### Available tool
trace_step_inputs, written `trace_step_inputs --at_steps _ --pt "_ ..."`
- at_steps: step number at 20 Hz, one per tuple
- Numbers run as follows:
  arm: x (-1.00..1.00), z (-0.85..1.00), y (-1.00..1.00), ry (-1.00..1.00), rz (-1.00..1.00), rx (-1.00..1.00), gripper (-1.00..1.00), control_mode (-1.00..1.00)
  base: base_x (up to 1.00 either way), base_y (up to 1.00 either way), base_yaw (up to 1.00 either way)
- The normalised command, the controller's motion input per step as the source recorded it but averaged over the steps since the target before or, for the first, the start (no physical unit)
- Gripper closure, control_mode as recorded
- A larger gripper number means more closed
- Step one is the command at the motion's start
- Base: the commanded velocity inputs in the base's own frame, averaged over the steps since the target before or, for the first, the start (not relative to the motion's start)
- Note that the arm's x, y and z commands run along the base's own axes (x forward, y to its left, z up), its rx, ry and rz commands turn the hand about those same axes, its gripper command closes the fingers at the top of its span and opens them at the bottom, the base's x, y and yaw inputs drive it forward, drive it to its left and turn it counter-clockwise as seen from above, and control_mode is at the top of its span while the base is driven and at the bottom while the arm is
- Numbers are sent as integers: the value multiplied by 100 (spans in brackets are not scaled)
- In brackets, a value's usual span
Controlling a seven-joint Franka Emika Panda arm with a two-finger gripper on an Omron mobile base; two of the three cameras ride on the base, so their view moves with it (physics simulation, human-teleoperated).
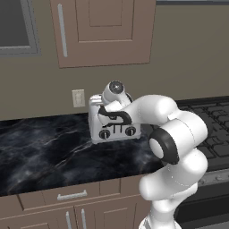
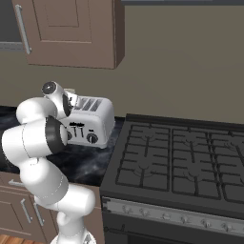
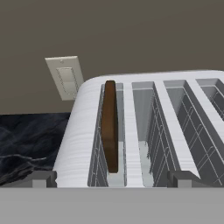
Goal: Start the toaster. Once the lever pops up, take the bread to the plate on the dining counter.
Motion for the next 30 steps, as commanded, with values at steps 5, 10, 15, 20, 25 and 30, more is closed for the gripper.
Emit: trace_step_inputs --at_steps 5,10,15,20,25,30 --pt "0 0 0 0 0 0 -100 -100 0 0 0" --pt "0 0 0 0 0 0 -100 -100 0 0 0" --pt "0 0 0 0 0 0 -100 -100 0 0 0" --pt "0 0 0 0 0 0 -100 -100 0 0 0" --pt "0 0 0 0 0 0 -100 -100 0 0 0" --pt "0 0 0 0 0 0 -100 -100 0 0 0"
